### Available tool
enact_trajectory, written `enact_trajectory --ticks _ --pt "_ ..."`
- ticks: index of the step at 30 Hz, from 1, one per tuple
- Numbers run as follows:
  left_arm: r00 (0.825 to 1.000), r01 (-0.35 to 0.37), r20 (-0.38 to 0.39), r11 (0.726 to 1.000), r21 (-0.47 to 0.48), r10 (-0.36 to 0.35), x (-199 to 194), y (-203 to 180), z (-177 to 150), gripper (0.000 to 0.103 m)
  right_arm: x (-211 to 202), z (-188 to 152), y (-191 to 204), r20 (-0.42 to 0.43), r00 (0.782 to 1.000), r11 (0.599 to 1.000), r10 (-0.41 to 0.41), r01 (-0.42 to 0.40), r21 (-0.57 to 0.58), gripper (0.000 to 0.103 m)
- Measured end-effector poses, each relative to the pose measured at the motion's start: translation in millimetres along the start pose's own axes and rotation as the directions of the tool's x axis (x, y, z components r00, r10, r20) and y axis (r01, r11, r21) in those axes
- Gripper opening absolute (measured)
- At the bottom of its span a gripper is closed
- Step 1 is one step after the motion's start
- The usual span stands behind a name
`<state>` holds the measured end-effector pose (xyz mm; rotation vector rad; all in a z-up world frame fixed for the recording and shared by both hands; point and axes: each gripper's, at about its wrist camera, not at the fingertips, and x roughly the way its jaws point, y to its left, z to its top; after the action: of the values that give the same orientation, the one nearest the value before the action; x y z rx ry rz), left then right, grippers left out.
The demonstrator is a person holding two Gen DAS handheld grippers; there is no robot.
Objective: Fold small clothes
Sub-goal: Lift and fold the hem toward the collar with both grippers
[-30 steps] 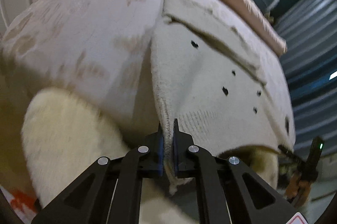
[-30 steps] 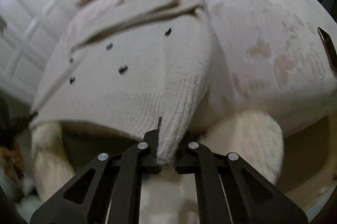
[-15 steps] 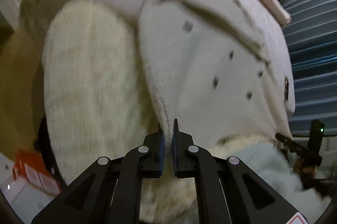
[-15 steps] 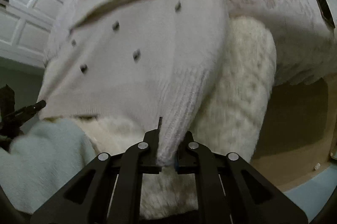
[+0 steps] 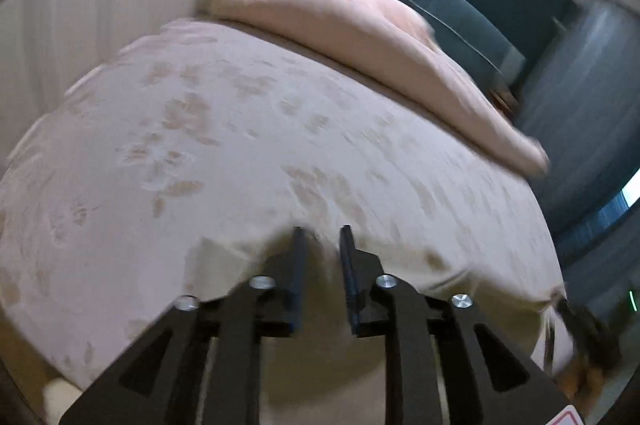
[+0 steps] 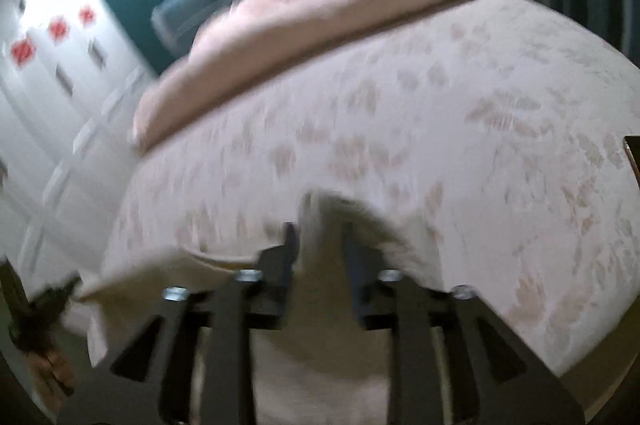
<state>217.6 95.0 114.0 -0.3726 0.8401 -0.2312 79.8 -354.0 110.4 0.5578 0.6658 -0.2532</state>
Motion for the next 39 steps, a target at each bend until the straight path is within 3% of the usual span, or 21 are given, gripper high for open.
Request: enact_trajectory --ticks 1,2,4,6,10,13,15,20,21,22,23,25,26,31,33,35,38,39 --pt "0.999 -0.021 0.04 0.999 -0.033 0.022 -6.1 3.9 5.5 0.033 -16.0 1.5 -0.2 0.092 0.996 0.999 0.012 -0.015 0.039 0.058" --pt "0.997 -0.026 0.07 0.998 -0.056 0.03 -14.3 6.5 8.7 0.052 -27.6 -3.7 -1.4 0.148 0.989 0.998 0.024 -0.032 0.055 0.072" --pt "0.991 -0.028 0.132 0.997 -0.07 0.037 -37.5 14.8 3.4 0.078 -46.0 -16.8 -6.0 0.203 0.978 0.996 0.047 -0.06 0.06 0.078" --pt "0.99 -0.025 0.136 0.999 -0.046 0.031 -57.8 32.4 -14.7 0.08 -58.8 -42.8 -20.3 0.164 0.985 0.998 0.052 -0.058 0.034 0.079" --pt "0.999 -0.054 -0.008 0.998 -0.024 0.054 -53.4 67.1 -76.0 0.081 -54.8 -110.0 -57.8 0.03 0.999 0.999 -0.045 0.045 0.025 0.081" --pt "0.984 -0.07 -0.168 0.993 -0.098 0.053 -30.7 95.2 -132.5 0.081 -34.4 -150.6 -93.3 -0.133 0.989 0.987 -0.063 0.081 0.137 0.081" --pt "0.972 -0.112 -0.223 0.984 -0.138 0.079 -15.7 105.8 -155.7 0.081 -17.4 -163.3 -112.3 -0.2 0.98 0.97 -0.017 0.065 0.236 0.081" --pt "0.979 -0.071 -0.202 0.964 -0.255 0.019 5.1 113.5 -160.5 0.081 13.6 -158.1 -117.1 -0.225 0.974 0.955 0.033 0.036 0.295 0.081" --pt "0.98 -0.062 -0.201 0.962 -0.266 0.008 9.1 113.5 -158.5 0.081 18.5 -156.6 -114.0 -0.226 0.973 0.952 0.041 0.031 0.305 0.08" --pt "0.978 -0.066 -0.208 0.961 -0.269 0.009 13.0 112.8 -155.5 0.074 28.3 -152.2 -112.9 -0.231 0.972 0.948 0.043 0.033 0.318 0.079" --pt "0.978 -0.052 -0.207 0.961 -0.27 -0.005 15.5 113.4 -149.8 0.053 32.1 -151.3 -112.5 -0.234 0.971 0.945 0.046 0.034 0.326 0.072" --pt "0.975 -0.033 -0.22 0.968 -0.249 -0.023 17.6 110.1 -142.4 0.027 38.3 -146.3 -107.8 -0.243 0.97 0.946 0.033 0.049 0.322 0.055" --pt "0.974 -0.027 -0.226 0.97 -0.241 -0.029 16.9 108.6 -136.9 0.021 39.9 -142.0 -105.3 -0.24 0.97 0.951 0.045 0.032 0.308 0.026" --pt "0.973 0.032 -0.219 0.979 -0.201 -0.077 -18.4 107.6 -126.5 0.016 -2.3 -129.5 -91.6 -0.189 0.979 0.971 0.08 -0.033 0.237 0.013" --pt "0.968 0.027 -0.243 0.988 -0.155 -0.064 -38.4 108.1 -132.3 0.016 -27.9 -136.4 -91.5 -0.202 0.976 0.979 0.076 -0.035 0.2 0.011" --pt "0.958 0.007 -0.283 0.989 -0.149 -0.05 -46.2 119.0 -148.3 0.016 -39.9 -154.1 -99.4 -0.253 0.966 0.984 0.05 -0.004 0.177 0.011" --pt "0.931 -0.048 -0.365 0.986 -0.159 -0.013 -33.7 137.9 -182.2 0.016 -30.2 -192.7 -114.3 -0.364 0.93 0.989 -0.057 0.104 0.11 0.011" --pt "0.925 -0.066 -0.379 0.985 -0.159 0.001 -28.3 141.0 -192.4 0.016 -25.0 -200.4 -117.5 -0.398 0.916 0.986 -0.06 0.115 0.117 0.011"
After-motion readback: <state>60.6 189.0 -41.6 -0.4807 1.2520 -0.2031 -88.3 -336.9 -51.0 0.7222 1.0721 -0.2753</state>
